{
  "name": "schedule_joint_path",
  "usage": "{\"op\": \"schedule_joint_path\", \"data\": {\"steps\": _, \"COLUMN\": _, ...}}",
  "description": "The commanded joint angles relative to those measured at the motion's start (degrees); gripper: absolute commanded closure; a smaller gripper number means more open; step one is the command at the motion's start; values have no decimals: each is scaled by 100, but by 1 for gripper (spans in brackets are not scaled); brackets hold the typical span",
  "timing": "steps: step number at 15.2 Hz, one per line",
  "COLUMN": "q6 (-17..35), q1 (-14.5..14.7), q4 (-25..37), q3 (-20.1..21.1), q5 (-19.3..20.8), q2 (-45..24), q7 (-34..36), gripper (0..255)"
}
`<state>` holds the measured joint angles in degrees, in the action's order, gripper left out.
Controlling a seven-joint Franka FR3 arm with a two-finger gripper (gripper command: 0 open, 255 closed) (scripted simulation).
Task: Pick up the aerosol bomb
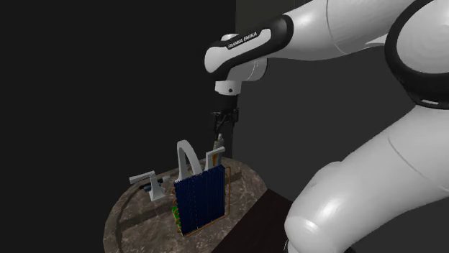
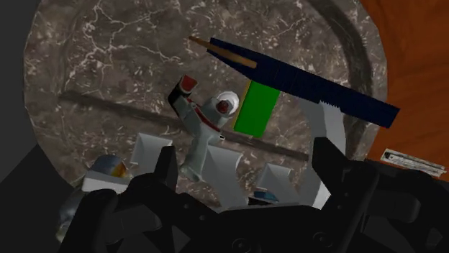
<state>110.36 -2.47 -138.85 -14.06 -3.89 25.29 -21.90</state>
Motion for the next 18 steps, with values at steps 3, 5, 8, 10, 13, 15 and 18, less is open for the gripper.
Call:
{"op": "schedule_joint_path", "data": {"steps": 3, "q6": 465, "q1": -3, "q4": 403, "q3": -438, "q5": -310, "q2": -840, "q7": -601, "gripper": 0}}
{"op": "schedule_joint_path", "data": {"steps": 5, "q6": 652, "q1": 7, "q4": 632, "q3": -625, "q5": -552, "q2": -1277, "q7": -915, "gripper": 0}}
{"op": "schedule_joint_path", "data": {"steps": 8, "q6": 849, "q1": -2, "q4": 1040, "q3": -863, "q5": -1009, "q2": -1964, "q7": -1422, "gripper": 0}}
{"op": "schedule_joint_path", "data": {"steps": 10, "q6": 919, "q1": -41, "q4": 1355, "q3": -981, "q5": -1363, "q2": -2440, "q7": -1771, "gripper": 0}}
{"op": "schedule_joint_path", "data": {"steps": 13, "q6": 934, "q1": -175, "q4": 1892, "q3": -1076, "q5": -1928, "q2": -3171, "q7": -2277, "gripper": 0}}
{"op": "schedule_joint_path", "data": {"steps": 15, "q6": 891, "q1": -317, "q4": 2291, "q3": -1083, "q5": -2298, "q2": -3661, "q7": -2578, "gripper": 0}}
{"op": "schedule_joint_path", "data": {"steps": 18, "q6": 767, "q1": -594, "q4": 2950, "q3": -1025, "q5": -2805, "q2": -4390, "q7": -2949, "gripper": 0}}
